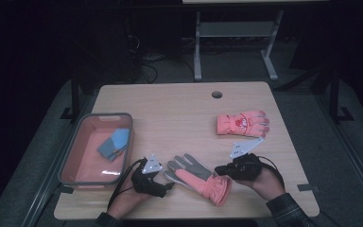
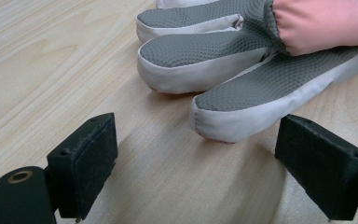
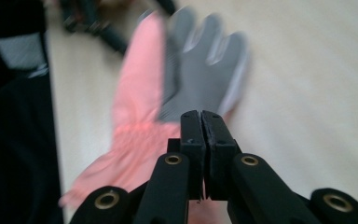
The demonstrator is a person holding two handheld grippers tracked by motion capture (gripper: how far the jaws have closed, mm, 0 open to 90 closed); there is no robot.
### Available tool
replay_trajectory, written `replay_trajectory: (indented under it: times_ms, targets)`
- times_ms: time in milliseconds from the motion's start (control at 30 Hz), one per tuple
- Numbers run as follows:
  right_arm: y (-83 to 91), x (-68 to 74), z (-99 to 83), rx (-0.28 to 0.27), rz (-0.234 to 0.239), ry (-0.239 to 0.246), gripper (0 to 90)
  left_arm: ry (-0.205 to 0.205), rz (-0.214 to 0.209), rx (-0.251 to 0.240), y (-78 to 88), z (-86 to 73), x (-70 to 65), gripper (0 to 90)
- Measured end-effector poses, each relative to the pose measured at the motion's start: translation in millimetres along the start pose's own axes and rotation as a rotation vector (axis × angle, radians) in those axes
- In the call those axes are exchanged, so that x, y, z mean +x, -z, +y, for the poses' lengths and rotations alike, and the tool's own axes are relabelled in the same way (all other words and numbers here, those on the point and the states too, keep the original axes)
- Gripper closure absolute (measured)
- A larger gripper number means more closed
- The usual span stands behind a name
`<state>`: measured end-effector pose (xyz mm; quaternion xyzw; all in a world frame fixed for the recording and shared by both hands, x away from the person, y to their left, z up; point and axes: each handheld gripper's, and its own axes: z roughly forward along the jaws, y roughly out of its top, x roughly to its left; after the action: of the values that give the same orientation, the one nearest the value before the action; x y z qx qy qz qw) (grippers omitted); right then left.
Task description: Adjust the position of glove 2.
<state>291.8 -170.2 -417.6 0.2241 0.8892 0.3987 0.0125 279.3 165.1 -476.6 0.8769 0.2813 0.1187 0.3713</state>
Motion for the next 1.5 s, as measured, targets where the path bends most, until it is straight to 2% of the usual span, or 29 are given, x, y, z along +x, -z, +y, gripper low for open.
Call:
replay_trajectory:
  times_ms: [33,67,133,167,267,300,333,367,433,533,567,633,733,800,833,933,1033,1067,1100,1267,1333,1500]
  targets:
    - [0.0,0.0,0.0,0.0,0.0,0.0,87.6,0.0,0.0,0.0,0.0,0.0,0.0,12.1]
    - [2.6,-9.8,4.5,-0.028,-0.033,-0.03,87.4,0.0,0.0,0.001,0.1,0.1,0.0,12.1]
    - [2.9,-13.6,5.8,-0.033,-0.042,-0.042,87.1,-0.004,-0.001,0.004,0.2,0.1,0.3,12.1]
    - [3.9,-24.8,9.9,-0.046,-0.073,-0.077,88.4,-0.003,0.001,-0.001,0.0,0.1,0.2,12.1]
    - [5.5,-38.3,13.8,-0.06,-0.123,-0.109,90.0,-0.006,0.001,0.001,0.1,0.1,0.4,12.1]
    - [5.5,-38.3,13.8,-0.06,-0.123,-0.109,90.0,-0.009,0.001,0.004,0.4,0.2,0.6,12.1]
    - [6.3,-49.2,17.7,-0.064,-0.162,-0.139,90.0,-0.005,0.0,0.005,0.4,0.1,0.4,12.1]
    - [6.3,-49.2,17.7,-0.064,-0.162,-0.139,90.0,-0.004,-0.001,0.005,0.3,0.1,0.3,12.1]
    - [6.0,-58.1,20.7,-0.073,-0.191,-0.151,90.0,-0.007,0.0,0.005,0.4,0.1,0.5,12.1]
    - [4.9,-74.2,26.9,-0.079,-0.244,-0.179,90.0,-0.004,0.0,0.004,0.3,0.0,0.3,12.1]
    - [4.0,-85.0,30.6,-0.088,-0.275,-0.193,90.0,-0.005,0.0,0.005,0.3,0.1,0.3,12.1]
    - [3.5,-88.8,31.9,-0.089,-0.285,-0.204,90.0,-0.005,0.0,0.004,0.2,0.0,0.3,12.1]
    - [-1.5,-110.3,36.3,-0.09,-0.312,-0.226,90.0,-0.005,0.0,0.005,0.3,0.0,0.3,12.1]
    - [-2.9,-114.1,36.8,-0.089,-0.317,-0.234,90.0,-0.004,-0.001,0.005,0.3,0.1,0.2,12.1]
    - [-6.8,-124.9,39.0,-0.094,-0.329,-0.247,90.0,-0.009,0.0,0.009,0.6,0.1,0.6,12.1]
    - [-11.8,-138.3,44.4,-0.102,-0.345,-0.272,90.0,-0.009,0.001,0.008,0.5,0.1,0.6,12.1]
    - [-20.2,-154.5,50.1,-0.076,-0.38,-0.283,90.0,-0.008,0.001,0.007,0.4,0.0,0.5,12.1]
    - [-20.2,-154.5,50.1,-0.076,-0.38,-0.283,90.0,-0.008,0.001,0.007,0.4,0.0,0.5,12.1]
    - [-22.3,-165.1,53.0,-0.06,-0.426,-0.294,90.0,-0.008,0.0,0.007,0.4,0.0,0.5,12.1]
    - [-24.0,-177.1,49.3,-0.041,-0.46,-0.326,90.0,0.0,-0.006,0.002,0.2,-0.2,-0.6,12.1]
    - [-28.5,-178.5,45.8,-0.022,-0.447,-0.328,90.0,0.0,-0.007,0.002,0.2,-0.3,-0.6,12.1]
    - [-30.8,-173.1,41.6,-0.025,-0.424,-0.314,90.0,-0.001,-0.007,0.003,0.2,-0.3,-0.7,12.1]
